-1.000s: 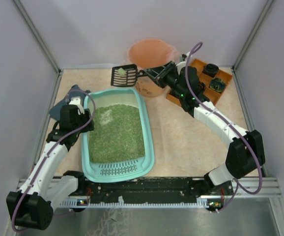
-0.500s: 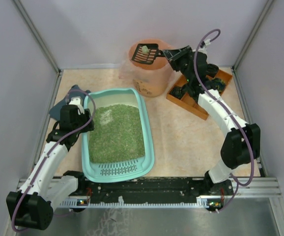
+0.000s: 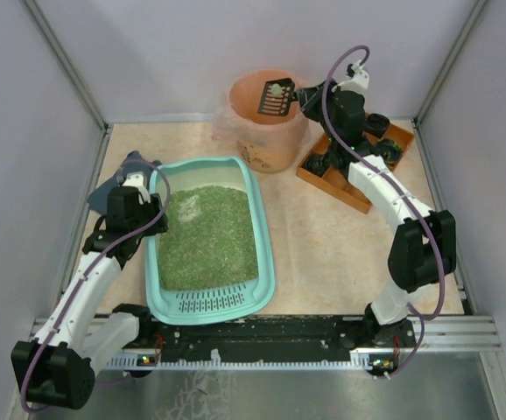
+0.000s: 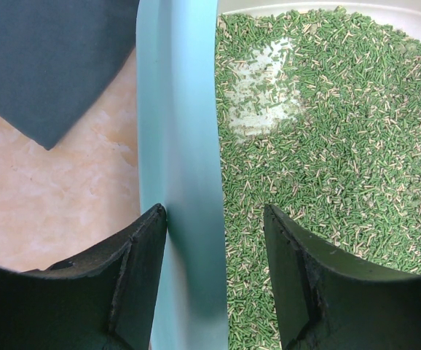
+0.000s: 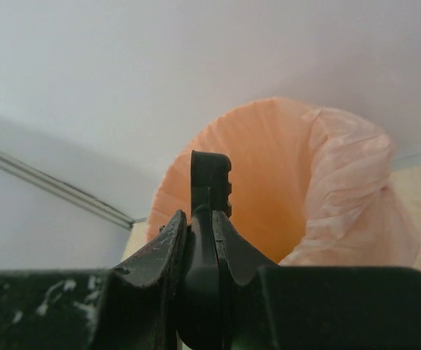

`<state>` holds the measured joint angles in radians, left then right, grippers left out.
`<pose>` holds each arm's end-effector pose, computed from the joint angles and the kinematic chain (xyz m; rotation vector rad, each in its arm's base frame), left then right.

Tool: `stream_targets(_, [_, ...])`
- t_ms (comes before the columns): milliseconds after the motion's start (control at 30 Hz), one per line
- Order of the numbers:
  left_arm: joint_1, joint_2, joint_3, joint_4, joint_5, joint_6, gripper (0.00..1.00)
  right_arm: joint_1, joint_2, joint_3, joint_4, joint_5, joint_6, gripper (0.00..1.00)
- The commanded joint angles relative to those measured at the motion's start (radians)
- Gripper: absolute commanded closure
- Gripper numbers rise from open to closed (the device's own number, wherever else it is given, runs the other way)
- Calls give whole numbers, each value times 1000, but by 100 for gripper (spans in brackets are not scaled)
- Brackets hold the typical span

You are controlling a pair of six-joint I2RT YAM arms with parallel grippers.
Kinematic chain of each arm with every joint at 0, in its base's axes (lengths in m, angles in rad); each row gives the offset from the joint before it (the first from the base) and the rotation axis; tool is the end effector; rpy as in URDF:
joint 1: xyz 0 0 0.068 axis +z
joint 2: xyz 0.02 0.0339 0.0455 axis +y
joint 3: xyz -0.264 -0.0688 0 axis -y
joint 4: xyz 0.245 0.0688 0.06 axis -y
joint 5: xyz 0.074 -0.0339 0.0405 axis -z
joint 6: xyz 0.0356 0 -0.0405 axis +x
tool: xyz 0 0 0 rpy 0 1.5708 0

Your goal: Clean the litter box

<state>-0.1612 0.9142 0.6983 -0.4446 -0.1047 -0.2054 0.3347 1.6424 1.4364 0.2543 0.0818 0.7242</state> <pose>0.1954 -0.0280 0.2616 -0.1063 2.2258 -0.0840 0.3791 0.1288 0.3907 0.3707 1.5302 0.7782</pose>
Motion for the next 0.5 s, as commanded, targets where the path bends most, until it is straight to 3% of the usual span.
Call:
stream_targets(0, [-4, -5, 7, 13, 13, -7, 39, -4, 39, 60, 117, 15, -230, 100])
stream_targets(467, [-5, -5, 7, 12, 8, -7, 39, 10, 49, 24, 259, -66, -621, 100])
